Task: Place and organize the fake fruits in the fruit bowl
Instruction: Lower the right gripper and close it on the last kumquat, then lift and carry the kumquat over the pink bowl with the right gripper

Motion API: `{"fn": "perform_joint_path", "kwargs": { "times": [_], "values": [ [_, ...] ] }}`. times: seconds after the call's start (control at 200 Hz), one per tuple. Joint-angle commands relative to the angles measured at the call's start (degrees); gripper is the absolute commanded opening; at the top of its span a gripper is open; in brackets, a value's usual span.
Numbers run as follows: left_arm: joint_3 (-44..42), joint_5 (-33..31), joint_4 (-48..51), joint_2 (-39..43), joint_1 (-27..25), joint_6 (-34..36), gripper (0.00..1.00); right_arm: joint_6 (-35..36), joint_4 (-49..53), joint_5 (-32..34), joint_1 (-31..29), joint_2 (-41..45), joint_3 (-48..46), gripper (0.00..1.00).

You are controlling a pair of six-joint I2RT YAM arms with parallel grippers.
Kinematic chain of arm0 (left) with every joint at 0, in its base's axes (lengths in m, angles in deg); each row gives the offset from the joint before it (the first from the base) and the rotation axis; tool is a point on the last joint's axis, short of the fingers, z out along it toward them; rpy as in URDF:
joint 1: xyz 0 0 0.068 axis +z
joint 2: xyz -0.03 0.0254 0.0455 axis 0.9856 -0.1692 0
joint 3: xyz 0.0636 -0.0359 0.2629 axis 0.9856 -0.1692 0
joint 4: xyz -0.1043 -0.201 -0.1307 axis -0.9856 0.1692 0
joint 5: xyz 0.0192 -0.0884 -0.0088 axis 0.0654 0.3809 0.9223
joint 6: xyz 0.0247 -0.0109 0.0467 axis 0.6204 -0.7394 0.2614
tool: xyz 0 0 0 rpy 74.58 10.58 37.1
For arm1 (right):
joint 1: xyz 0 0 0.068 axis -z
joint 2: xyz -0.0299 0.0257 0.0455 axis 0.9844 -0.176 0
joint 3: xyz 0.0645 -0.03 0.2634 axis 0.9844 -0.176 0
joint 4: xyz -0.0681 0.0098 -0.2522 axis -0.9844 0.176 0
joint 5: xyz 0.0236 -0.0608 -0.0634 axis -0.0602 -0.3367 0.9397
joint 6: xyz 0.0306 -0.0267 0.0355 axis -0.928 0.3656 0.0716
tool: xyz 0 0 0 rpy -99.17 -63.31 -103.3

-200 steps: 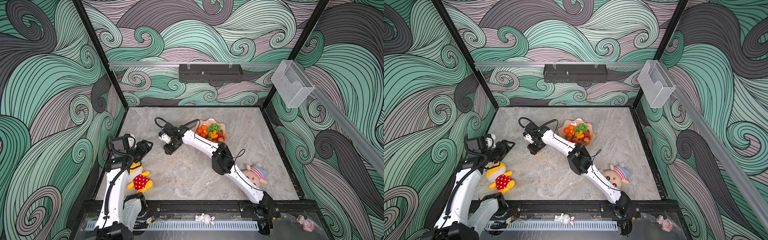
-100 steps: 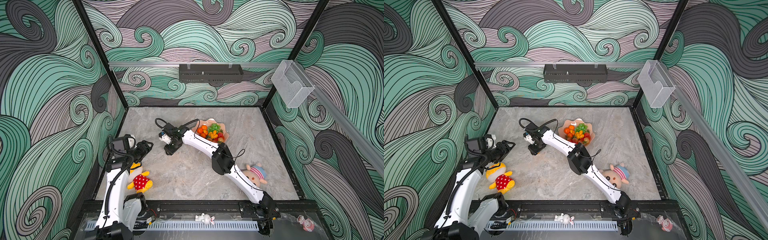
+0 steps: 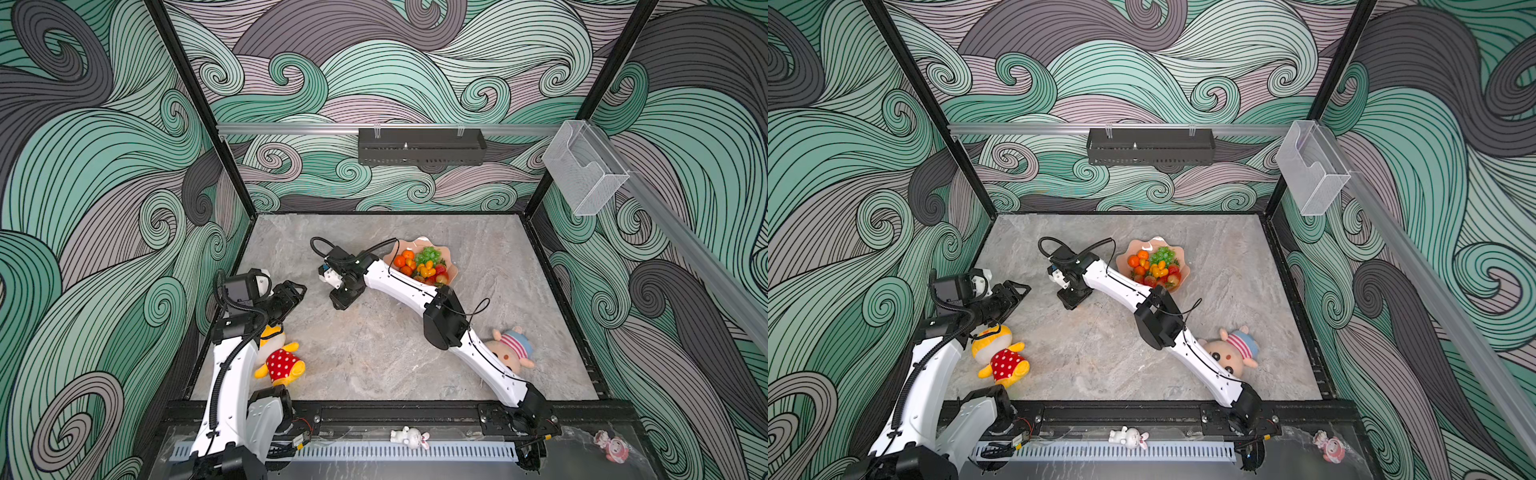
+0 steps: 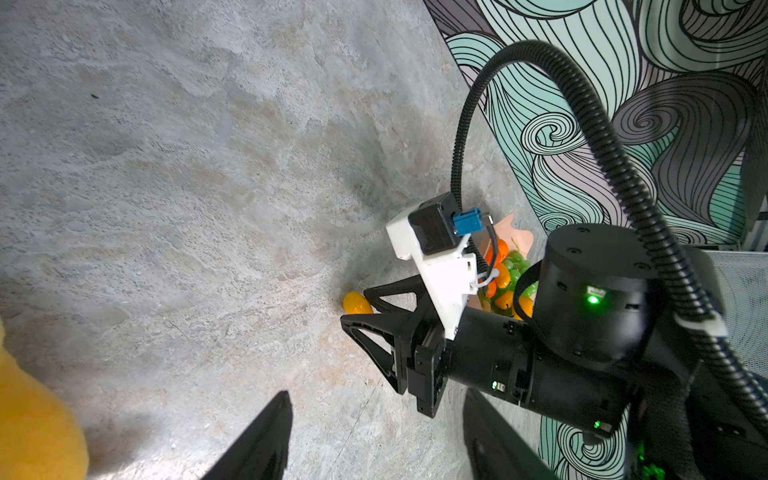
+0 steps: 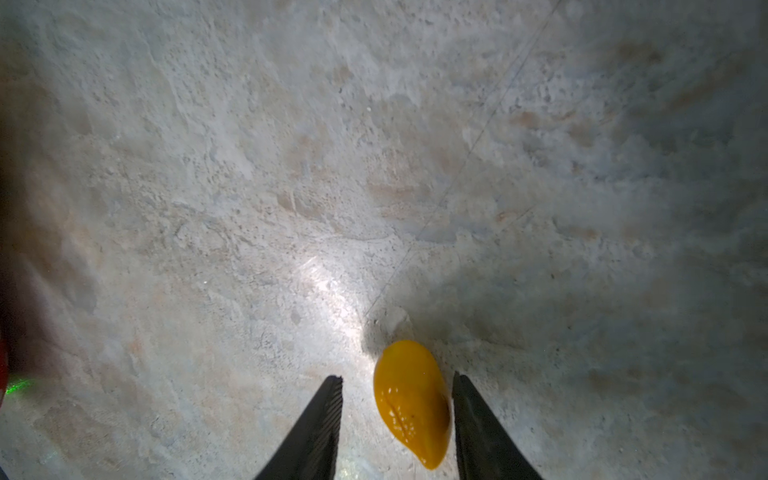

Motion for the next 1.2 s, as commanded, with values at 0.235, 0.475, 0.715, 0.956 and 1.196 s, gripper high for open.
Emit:
{"fn": "perform_joint_path", "kwargs": {
  "times": [0.235, 0.475, 0.715, 0.956, 1.196],
  "values": [
    [-0.2, 0.8, 0.0, 0.7, 0.6, 0.0, 0.67, 0.0, 1.2, 2.1, -0.2, -1.5, -0.7, 0.42],
    [-0.2, 0.8, -0.1, 0.6, 0.6, 0.0, 0.67, 0.0, 1.2, 2.6, -0.3, -1.8, -1.0, 0.40],
    [-0.1, 0.9, -0.1, 0.7, 0.6, 0.0, 0.67, -0.1, 1.3, 3.0, -0.3, -1.8, -1.1, 0.34],
    [0.0, 5.2, -1.8, 0.1, 0.6, 1.2, 0.67, -0.6, 1.1, 2.0, -0.2, 1.1, -2.0, 0.27],
    [0.5, 8.0, -2.4, -0.6, -1.4, 1.3, 0.67, -1.7, -4.9, 1.5, 0.2, 12.9, -14.9, 0.23]
  ]
}}
